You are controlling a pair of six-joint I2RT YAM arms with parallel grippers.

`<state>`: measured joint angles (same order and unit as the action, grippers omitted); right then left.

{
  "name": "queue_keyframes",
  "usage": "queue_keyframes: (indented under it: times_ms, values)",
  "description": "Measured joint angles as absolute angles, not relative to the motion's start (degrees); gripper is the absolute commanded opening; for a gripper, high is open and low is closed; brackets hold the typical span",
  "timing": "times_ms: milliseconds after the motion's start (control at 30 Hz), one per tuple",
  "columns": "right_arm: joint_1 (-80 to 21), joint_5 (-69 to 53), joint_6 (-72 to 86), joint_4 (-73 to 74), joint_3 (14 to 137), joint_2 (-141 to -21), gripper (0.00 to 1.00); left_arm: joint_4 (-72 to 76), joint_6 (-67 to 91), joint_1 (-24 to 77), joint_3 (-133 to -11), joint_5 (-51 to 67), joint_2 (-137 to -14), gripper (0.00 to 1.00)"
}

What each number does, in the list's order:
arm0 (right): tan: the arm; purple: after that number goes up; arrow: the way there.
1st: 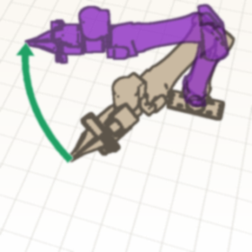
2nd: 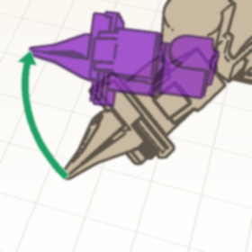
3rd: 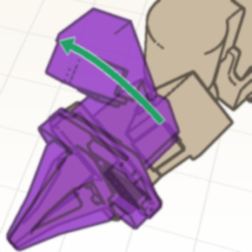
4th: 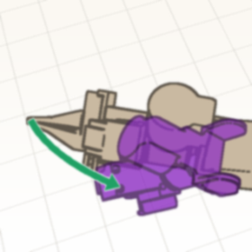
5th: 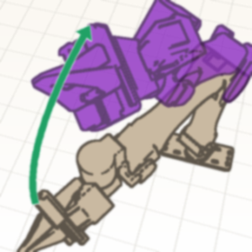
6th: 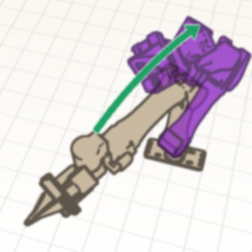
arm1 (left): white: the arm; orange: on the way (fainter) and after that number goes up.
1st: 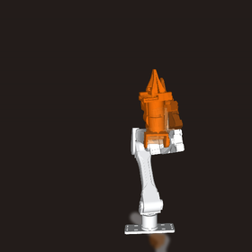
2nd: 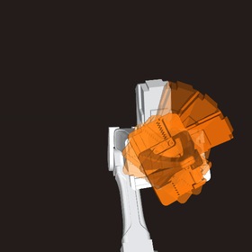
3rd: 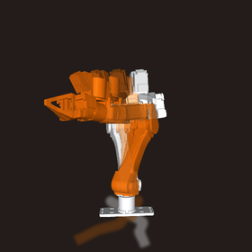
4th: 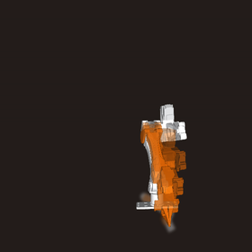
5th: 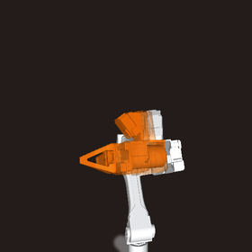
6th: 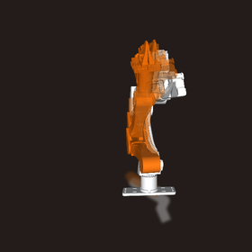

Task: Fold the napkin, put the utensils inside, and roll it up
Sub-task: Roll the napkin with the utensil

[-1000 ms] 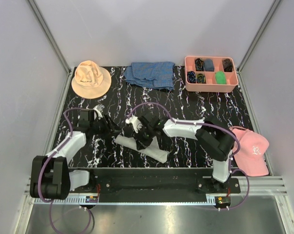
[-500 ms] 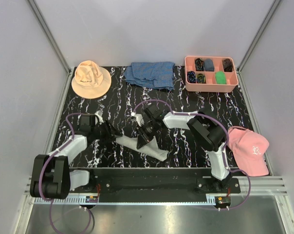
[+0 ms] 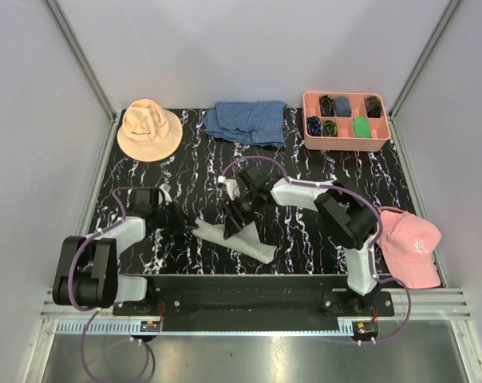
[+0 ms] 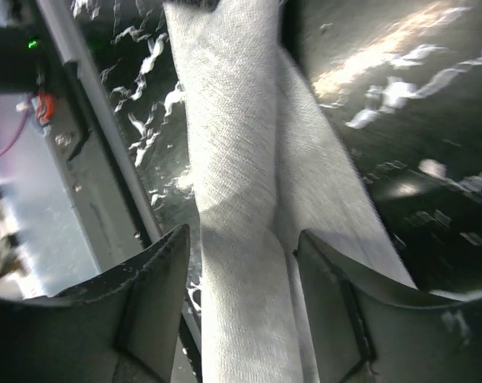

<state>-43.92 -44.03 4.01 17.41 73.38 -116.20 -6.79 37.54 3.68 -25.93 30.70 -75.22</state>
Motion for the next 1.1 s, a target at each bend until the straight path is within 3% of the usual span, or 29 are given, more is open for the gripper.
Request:
queue_keyframes:
  times_ms: [233,400,600,1100]
  values:
    - [-45.3,-29.2,2.4,19.8,72.7,-104.5,0.68,-7.4,37.5,3.7,-28.1,31.1,-78.0,0.00]
    - [-53.6,-17.2,-0.9,19.4,72.2,-98.1,0.68,-7.8,37.5,3.7,-29.0,31.4,-79.3,0.00]
    - [-61.0,-7.9,-3.8,19.8,71.5,-100.1,0.65,-7.9,37.5,3.7,-29.3,31.6,-79.7,0.00]
    - [-63.5,-0.6,-6.3,19.7,71.5,-108.2,0.64,-8.0,37.3,3.7,-29.9,32.0,-80.4,0.00]
